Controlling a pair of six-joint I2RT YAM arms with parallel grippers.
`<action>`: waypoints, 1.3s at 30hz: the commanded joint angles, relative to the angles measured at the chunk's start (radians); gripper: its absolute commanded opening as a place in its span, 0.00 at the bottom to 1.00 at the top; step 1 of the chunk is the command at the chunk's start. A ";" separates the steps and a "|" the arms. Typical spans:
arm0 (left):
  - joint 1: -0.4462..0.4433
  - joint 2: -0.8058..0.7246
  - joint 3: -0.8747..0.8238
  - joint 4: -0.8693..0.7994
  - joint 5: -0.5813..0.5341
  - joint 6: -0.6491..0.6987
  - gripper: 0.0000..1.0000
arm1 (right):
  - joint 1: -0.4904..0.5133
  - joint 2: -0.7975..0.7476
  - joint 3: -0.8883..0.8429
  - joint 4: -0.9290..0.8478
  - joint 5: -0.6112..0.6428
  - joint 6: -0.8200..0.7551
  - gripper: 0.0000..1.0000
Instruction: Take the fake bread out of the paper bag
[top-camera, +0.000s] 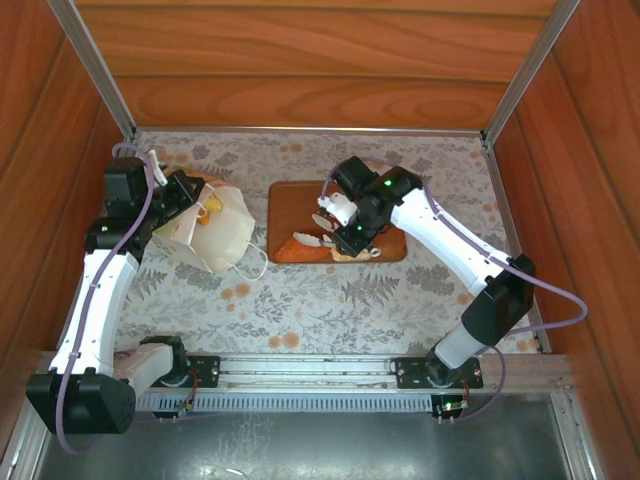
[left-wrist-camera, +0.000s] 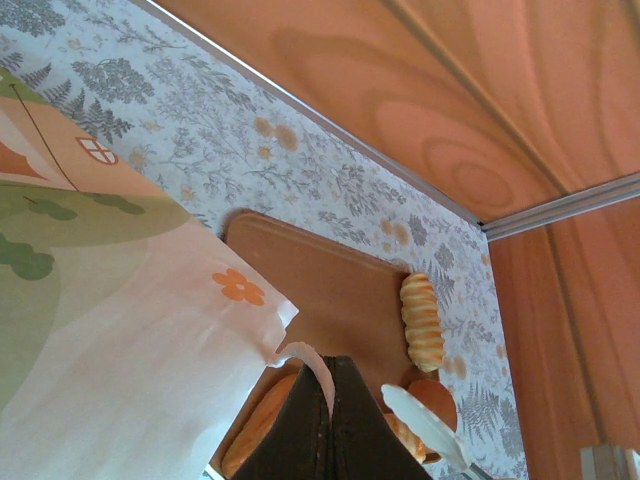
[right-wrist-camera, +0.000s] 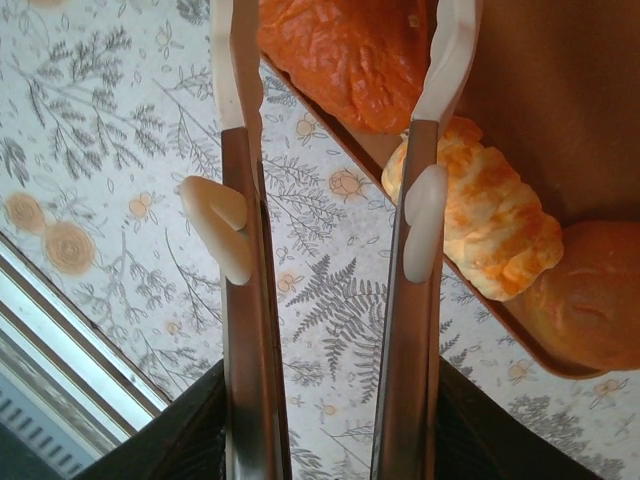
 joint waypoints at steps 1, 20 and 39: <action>0.008 0.000 0.005 0.005 0.016 0.010 0.00 | 0.024 0.035 0.017 -0.025 0.030 -0.120 0.48; 0.008 -0.001 0.001 0.005 0.012 0.013 0.00 | 0.061 0.195 0.087 -0.087 0.105 -0.101 0.40; 0.010 0.005 0.003 0.005 0.019 0.014 0.00 | 0.091 0.221 0.132 -0.208 0.014 0.110 0.39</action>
